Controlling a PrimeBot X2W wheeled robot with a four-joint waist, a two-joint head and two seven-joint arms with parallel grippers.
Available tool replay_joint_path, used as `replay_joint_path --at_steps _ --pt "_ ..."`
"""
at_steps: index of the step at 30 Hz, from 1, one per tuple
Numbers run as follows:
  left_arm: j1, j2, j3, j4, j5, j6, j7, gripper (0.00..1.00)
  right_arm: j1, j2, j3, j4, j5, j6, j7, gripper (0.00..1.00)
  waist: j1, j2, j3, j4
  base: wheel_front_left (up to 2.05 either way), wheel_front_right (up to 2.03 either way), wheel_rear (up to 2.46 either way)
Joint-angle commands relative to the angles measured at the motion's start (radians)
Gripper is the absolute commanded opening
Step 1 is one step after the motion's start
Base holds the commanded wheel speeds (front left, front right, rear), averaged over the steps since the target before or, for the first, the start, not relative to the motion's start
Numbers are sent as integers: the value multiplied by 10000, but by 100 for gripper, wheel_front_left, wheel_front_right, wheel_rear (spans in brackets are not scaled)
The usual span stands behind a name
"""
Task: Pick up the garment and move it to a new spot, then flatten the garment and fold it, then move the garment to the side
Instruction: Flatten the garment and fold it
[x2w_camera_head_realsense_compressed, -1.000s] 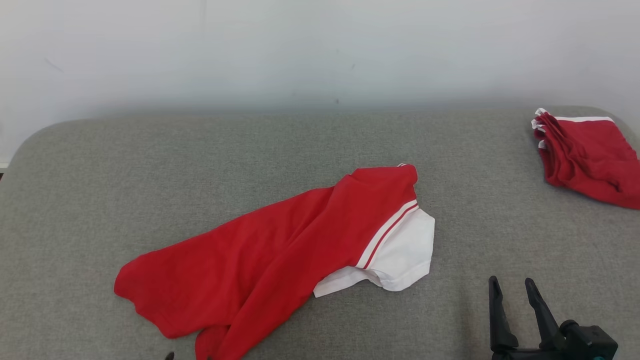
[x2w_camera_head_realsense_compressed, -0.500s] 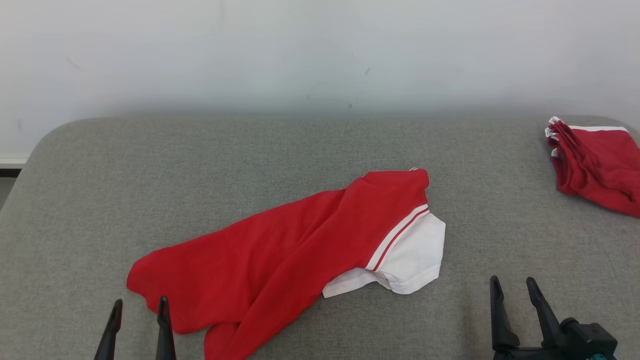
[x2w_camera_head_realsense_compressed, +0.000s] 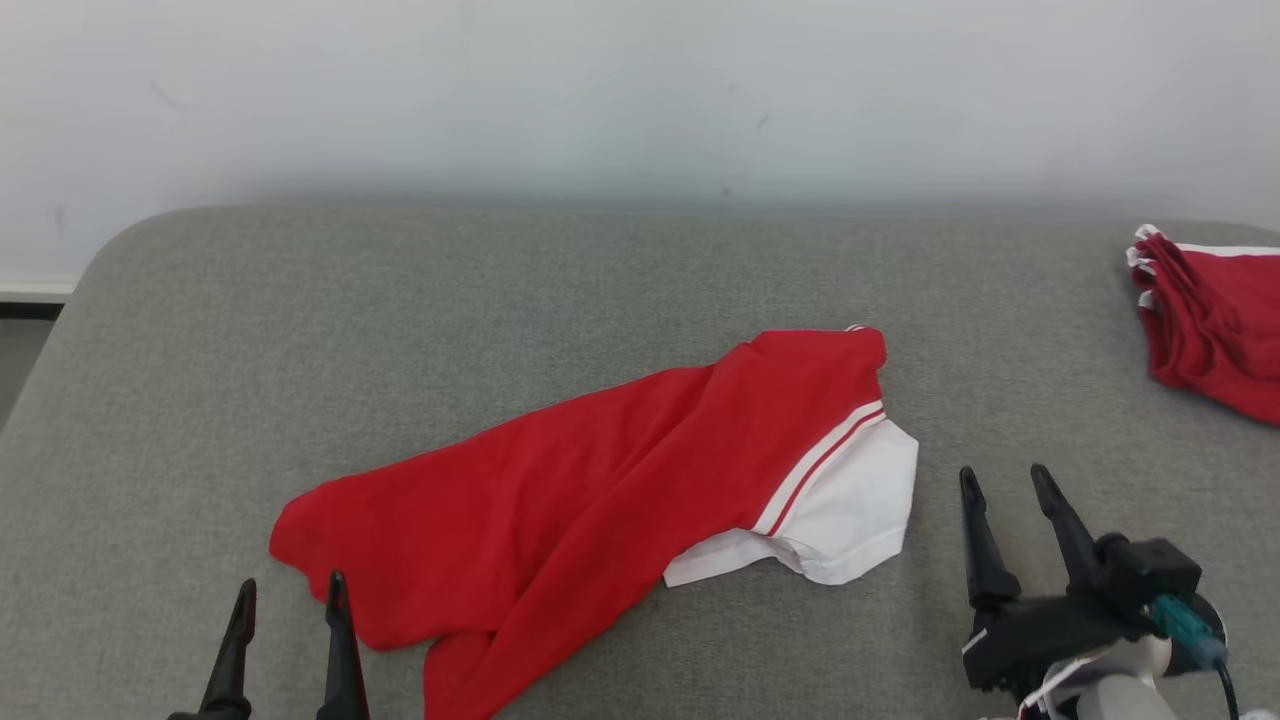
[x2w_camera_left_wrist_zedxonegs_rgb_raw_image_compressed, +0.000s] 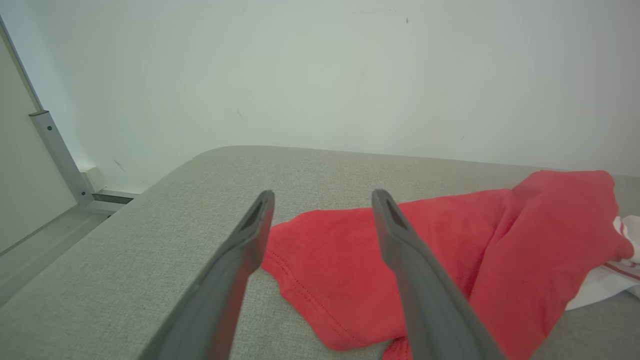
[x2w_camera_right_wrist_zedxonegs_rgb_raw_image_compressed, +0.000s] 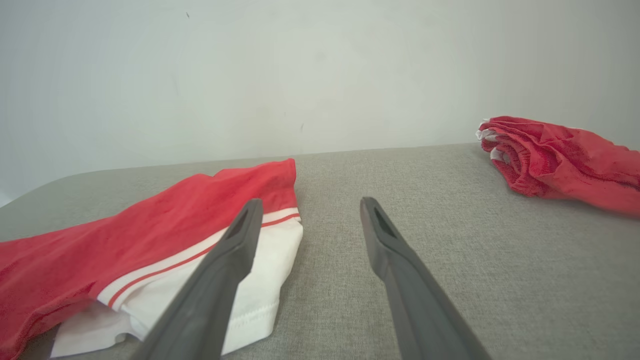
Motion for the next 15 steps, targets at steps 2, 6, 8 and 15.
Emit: replay_joint_path --at_steps 2,6,8,15 --pt "-202 -122 38 75 128 -111 -32 100 -600 -211 181 572 -20 -26 -33 100 0 -1 188 299 0 0 0" --pt "-355 -267 52 182 258 -260 -33 100 -1463 -496 451 1607 66 -26 -27 100 0 -1 378 641 0 0 0" --pt "-418 -333 47 241 302 -315 -33 100 -1817 -606 506 2111 109 -26 -27 100 0 -1 482 815 0 0 0" --pt "-613 -503 17 343 378 -437 -33 100 -2677 -861 651 3916 238 -26 -27 100 0 -1 796 1305 0 0 0"
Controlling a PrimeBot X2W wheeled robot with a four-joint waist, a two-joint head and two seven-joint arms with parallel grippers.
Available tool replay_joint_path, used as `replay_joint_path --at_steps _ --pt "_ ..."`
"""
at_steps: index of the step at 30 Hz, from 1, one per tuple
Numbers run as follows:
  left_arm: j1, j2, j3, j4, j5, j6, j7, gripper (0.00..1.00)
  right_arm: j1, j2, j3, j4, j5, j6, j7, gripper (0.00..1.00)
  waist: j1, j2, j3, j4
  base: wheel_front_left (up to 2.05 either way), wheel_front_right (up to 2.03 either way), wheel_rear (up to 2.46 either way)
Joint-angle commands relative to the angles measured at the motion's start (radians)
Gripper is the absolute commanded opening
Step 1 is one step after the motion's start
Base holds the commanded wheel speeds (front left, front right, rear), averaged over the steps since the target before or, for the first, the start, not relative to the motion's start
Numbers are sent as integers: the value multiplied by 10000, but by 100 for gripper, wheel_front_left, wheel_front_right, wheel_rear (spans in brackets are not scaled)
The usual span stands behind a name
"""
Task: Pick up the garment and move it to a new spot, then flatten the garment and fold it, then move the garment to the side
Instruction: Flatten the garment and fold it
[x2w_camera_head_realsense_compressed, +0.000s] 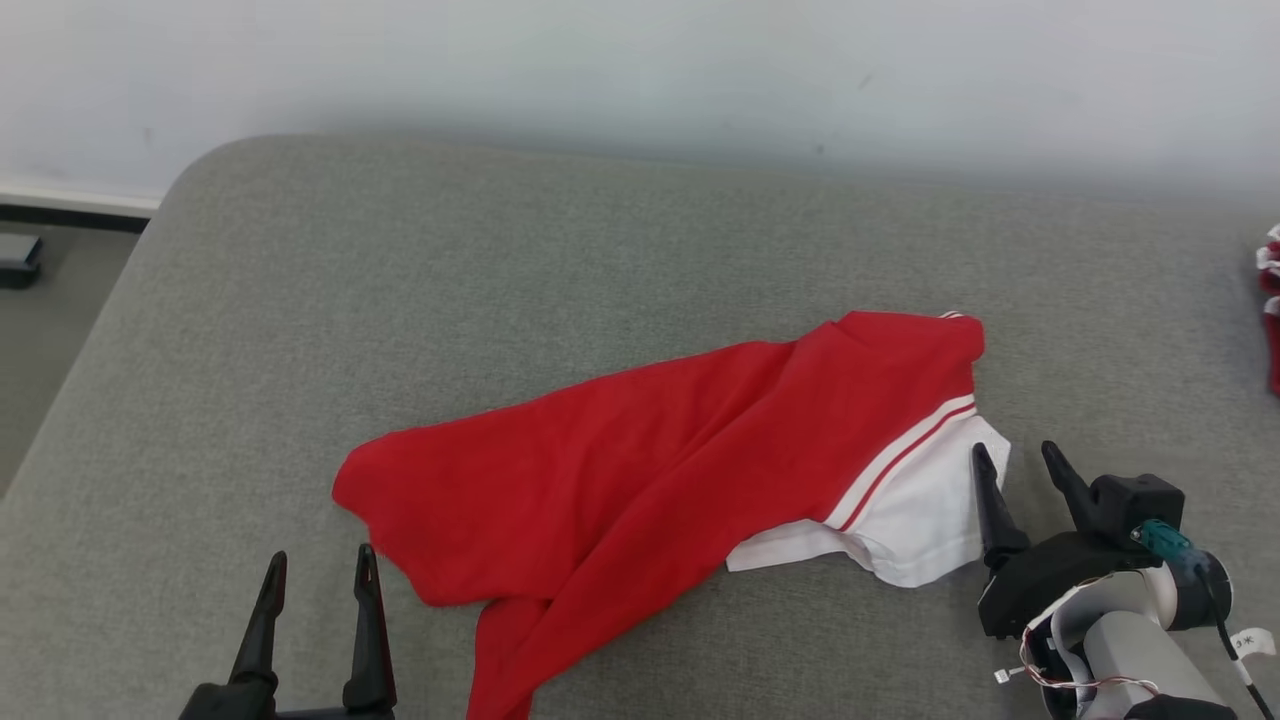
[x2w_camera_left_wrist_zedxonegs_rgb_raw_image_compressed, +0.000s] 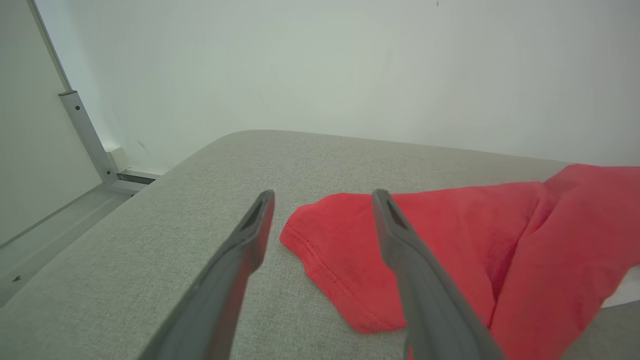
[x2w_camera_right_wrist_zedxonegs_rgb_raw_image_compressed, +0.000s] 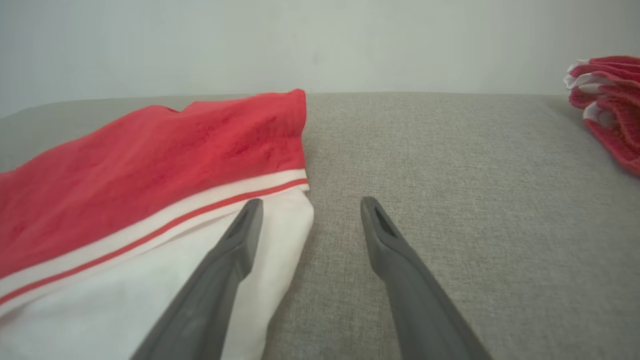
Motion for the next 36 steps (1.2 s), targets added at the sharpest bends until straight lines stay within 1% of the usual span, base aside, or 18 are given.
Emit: replay_joint_path --at_steps 1,2,3,8,12,16,22,26,31,32,33,36 --pt "-116 -66 17 30 83 -12 -33 100 -242 37 141 494 148 -26 -5 69 -1 -1 230 298 0 0 0" --pt "-116 -66 17 30 83 -12 -33 100 -242 37 141 494 148 -26 -5 69 -1 -1 230 298 0 0 0" --pt "-121 -82 25 33 92 -8 -33 100 -322 20 167 576 191 -26 -5 0 -1 -1 243 305 0 0 0" --pt "-13 -113 118 82 80 22 -33 100 -419 -18 318 759 470 -28 -5 0 -1 -1 176 120 0 0 0" --pt "54 -135 124 138 69 -36 -33 100 -88 -78 183 143 554 -26 -4 0 -1 -1 6 -155 0 0 0" --pt "198 -142 178 213 20 -36 -33 100 548 -83 -7 -1077 525 -26 -5 0 -1 -1 -208 -593 0 0 0" --pt "394 -147 307 392 -53 -79 -34 100 1902 -29 -192 -3026 443 -28 -4 0 -1 -1 -461 -1364 0 0 0" --pt "426 -149 339 475 -125 -75 -34 100 2826 17 -397 -3966 461 -28 24 0 -1 -1 -530 -1774 0 0 0" --pt "472 -149 358 463 -203 -40 -34 100 3811 349 -876 -4887 601 -28 576 0 -1 -1 -573 -2086 0 0 0" --pt "471 -150 327 487 -188 -62 -34 100 3972 356 -943 -4930 536 -28 724 36 -1 -1 -569 -2104 0 0 0" --pt "457 -148 311 509 -186 -67 -34 100 4060 383 -980 -5000 475 -28 780 100 -1 -1 -570 -2117 0 0 0" --pt "445 -147 283 563 -194 -73 -34 100 4246 535 -1069 -5086 397 -26 840 100 -1 -1 -630 -2131 0 0 0"
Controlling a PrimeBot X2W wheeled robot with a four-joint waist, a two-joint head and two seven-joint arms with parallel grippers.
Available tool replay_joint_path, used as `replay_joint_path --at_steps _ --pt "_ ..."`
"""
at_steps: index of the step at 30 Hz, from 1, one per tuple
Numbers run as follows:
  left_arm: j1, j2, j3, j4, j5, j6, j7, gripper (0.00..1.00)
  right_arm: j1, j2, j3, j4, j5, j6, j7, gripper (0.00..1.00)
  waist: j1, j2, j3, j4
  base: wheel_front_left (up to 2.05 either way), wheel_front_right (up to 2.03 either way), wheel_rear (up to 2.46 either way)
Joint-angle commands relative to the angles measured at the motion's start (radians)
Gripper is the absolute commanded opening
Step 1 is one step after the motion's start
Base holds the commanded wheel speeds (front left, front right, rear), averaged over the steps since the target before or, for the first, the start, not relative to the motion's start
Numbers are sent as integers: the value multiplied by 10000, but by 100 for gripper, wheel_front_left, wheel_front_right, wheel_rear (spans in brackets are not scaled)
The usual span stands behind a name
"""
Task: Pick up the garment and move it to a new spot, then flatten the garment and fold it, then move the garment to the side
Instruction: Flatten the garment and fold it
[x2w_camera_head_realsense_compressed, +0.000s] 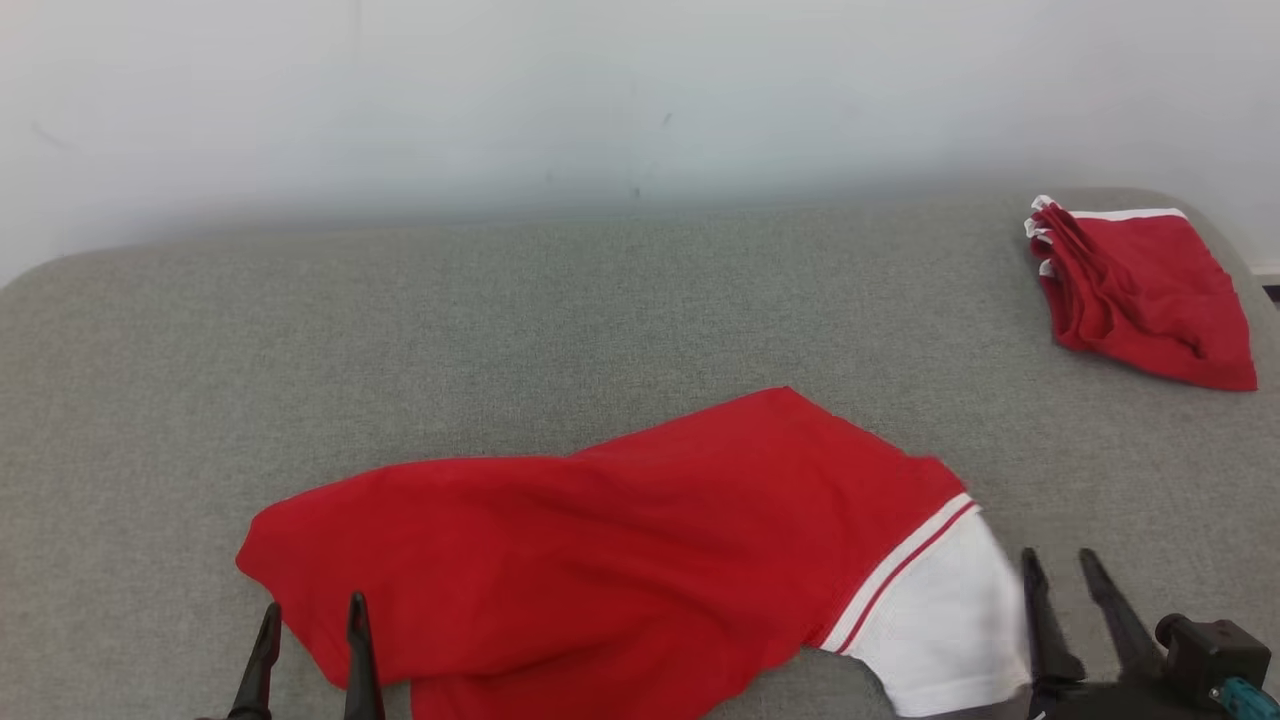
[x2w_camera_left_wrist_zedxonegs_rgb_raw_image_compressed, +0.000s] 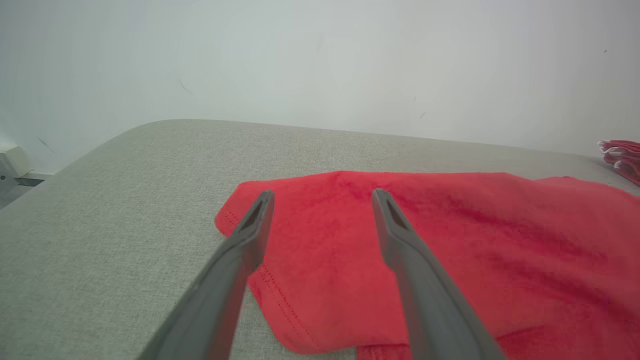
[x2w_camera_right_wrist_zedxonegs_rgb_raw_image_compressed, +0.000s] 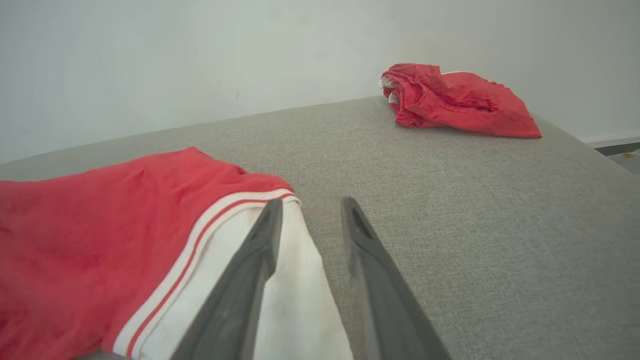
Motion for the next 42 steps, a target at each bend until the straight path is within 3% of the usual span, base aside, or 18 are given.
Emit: replay_joint_path --at_steps 1,12,25,42 --pt "92 -7 -4 25 -19 5 -34 100 90 117 -44 -92 -112 -26 -70 100 0 -1 -69 -9 0 0 0" --pt "240 -8 122 -45 52 -8 -34 100 -121 45 -9 -241 -309 -26 -159 100 0 -1 -346 277 0 0 0" --pt "533 -8 -65 -175 196 -28 -34 100 -677 -168 223 434 -177 -26 -377 100 0 -1 -681 892 0 0 0" --pt "846 -7 -237 -249 84 35 -34 100 154 98 -176 483 -284 -26 -763 100 0 -1 -697 586 0 0 0"
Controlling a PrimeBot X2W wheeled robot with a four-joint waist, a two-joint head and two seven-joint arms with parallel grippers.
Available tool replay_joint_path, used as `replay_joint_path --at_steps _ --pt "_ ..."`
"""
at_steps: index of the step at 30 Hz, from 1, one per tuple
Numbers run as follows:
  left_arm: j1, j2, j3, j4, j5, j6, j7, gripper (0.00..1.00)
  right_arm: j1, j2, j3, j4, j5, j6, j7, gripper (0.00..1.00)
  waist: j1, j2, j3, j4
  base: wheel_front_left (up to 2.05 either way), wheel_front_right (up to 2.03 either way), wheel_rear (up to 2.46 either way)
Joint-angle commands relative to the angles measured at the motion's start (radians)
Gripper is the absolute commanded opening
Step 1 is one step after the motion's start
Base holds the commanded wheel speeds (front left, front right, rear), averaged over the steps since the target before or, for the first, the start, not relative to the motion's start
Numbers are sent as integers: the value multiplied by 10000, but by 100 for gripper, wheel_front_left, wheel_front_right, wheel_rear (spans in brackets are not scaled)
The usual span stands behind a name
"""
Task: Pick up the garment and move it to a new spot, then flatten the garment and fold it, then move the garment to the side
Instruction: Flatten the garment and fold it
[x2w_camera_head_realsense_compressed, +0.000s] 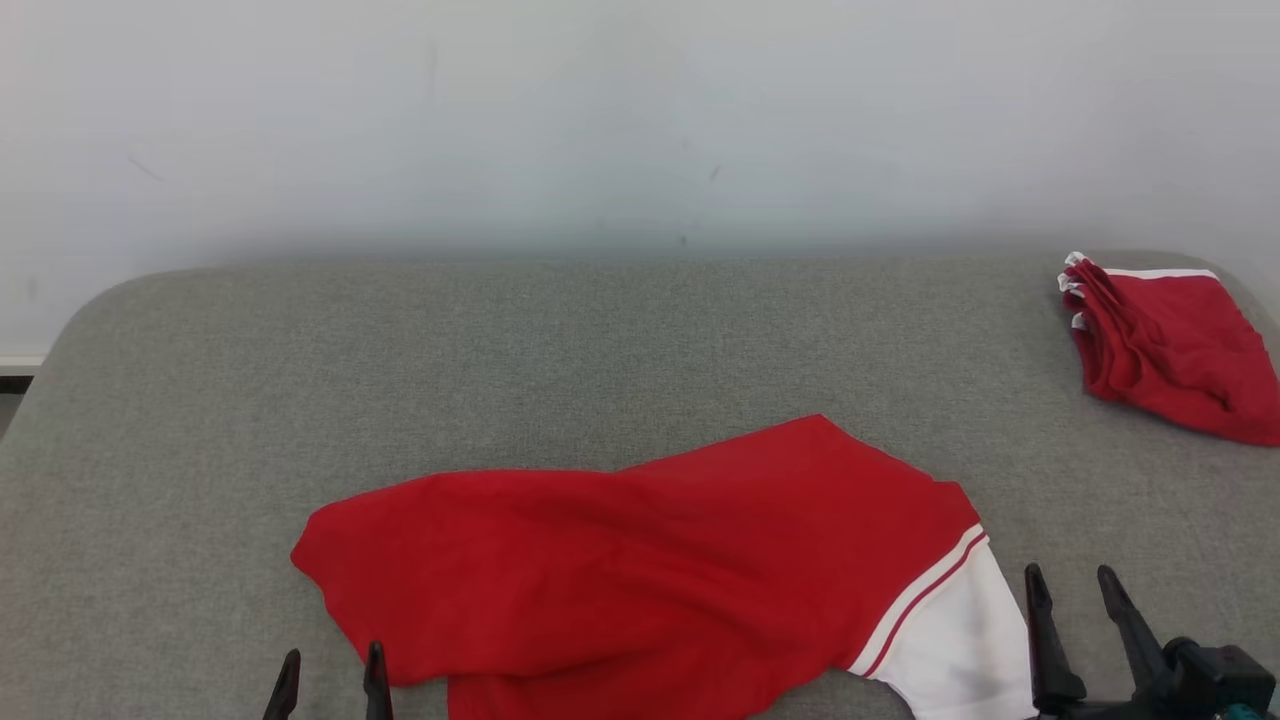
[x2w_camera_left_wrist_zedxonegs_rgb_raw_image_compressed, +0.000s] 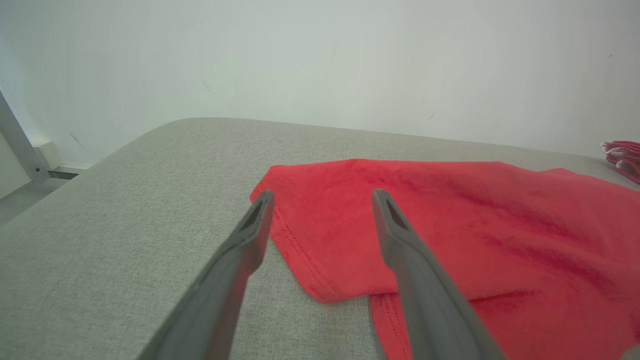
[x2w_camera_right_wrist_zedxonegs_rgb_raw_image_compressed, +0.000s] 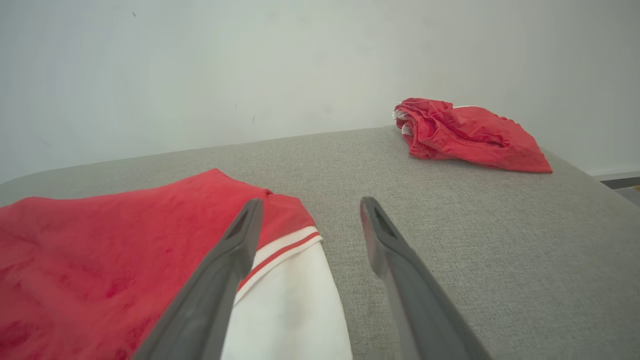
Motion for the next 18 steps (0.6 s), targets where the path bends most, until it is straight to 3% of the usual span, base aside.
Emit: replay_joint_path --at_steps 1,12,18 --pt "39 -7 -18 -45 9 17 -34 100 180 106 -30 -71 -80 -28 -81 100 0 0 9 -16 0 0 0" --pt "513 -3 -968 746 445 -591 -34 100 791 -104 100 338 -284 -30 -110 100 0 0 37 -108 0 0 0" --pt "791 -2 -1435 1835 292 -858 -34 100 830 -318 211 1139 -225 -28 5 100 0 0 113 -173 0 0 0"
